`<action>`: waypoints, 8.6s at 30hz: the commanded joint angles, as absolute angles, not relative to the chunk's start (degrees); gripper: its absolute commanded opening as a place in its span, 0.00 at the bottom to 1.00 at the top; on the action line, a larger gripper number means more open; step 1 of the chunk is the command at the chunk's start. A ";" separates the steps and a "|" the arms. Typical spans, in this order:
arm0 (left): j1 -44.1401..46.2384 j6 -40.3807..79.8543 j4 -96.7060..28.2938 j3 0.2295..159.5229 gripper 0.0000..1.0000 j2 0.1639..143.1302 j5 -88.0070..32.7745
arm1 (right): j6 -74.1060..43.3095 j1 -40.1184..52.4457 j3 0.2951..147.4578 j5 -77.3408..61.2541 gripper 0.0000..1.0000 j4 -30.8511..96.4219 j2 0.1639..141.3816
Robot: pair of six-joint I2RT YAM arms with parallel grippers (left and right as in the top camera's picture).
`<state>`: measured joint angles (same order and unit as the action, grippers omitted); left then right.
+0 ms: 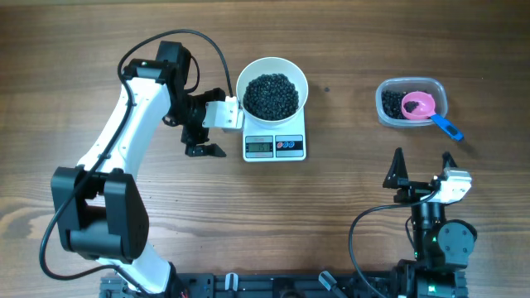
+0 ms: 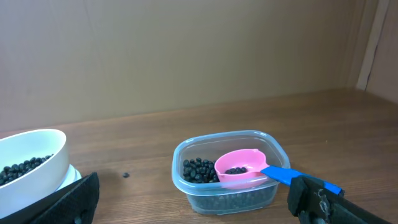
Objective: Scoop item into bowl and weigh 150g on scale
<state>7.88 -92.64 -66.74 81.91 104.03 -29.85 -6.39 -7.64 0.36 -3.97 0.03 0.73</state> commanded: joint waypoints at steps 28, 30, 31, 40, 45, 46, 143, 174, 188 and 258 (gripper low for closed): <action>7.57 -28.97 -47.20 81.60 1.00 103.57 -52.53 | -6.15 -7.46 0.32 -2.96 1.00 -0.05 0.21; 6.72 -26.28 -43.16 81.65 1.00 102.39 -52.56 | -6.15 -7.46 0.32 -2.98 1.00 -0.05 0.21; 6.13 -25.56 -41.32 81.65 1.00 101.51 -52.56 | -6.13 -7.46 0.32 -2.96 1.00 -0.05 0.21; -1.72 -14.02 -34.37 81.65 1.00 95.13 -52.34 | -6.13 -7.46 0.32 -2.96 1.00 -0.05 0.21; -3.05 0.62 -35.73 81.69 0.99 93.58 -51.33 | -6.15 -7.46 0.32 -2.96 1.00 -0.05 0.21; -1.34 0.47 -37.82 81.69 0.99 92.64 -47.79 | -6.13 -7.46 0.32 -2.96 1.00 -0.05 0.21; 29.93 -3.81 -26.04 47.64 1.00 96.55 -7.42 | -6.15 -7.46 0.32 -2.96 1.00 -0.05 0.27; 1.67 -0.60 -42.48 49.93 1.00 21.74 -12.38 | -6.17 -7.46 0.32 -2.96 1.00 -0.05 0.27; 1.63 20.23 -51.53 49.93 1.00 14.00 -10.41 | -6.15 -7.46 0.32 -2.98 1.00 -0.05 0.27; 1.80 8.12 -6.74 28.73 1.00 0.25 -10.83 | -6.13 -7.46 0.32 -2.96 1.00 -0.05 0.27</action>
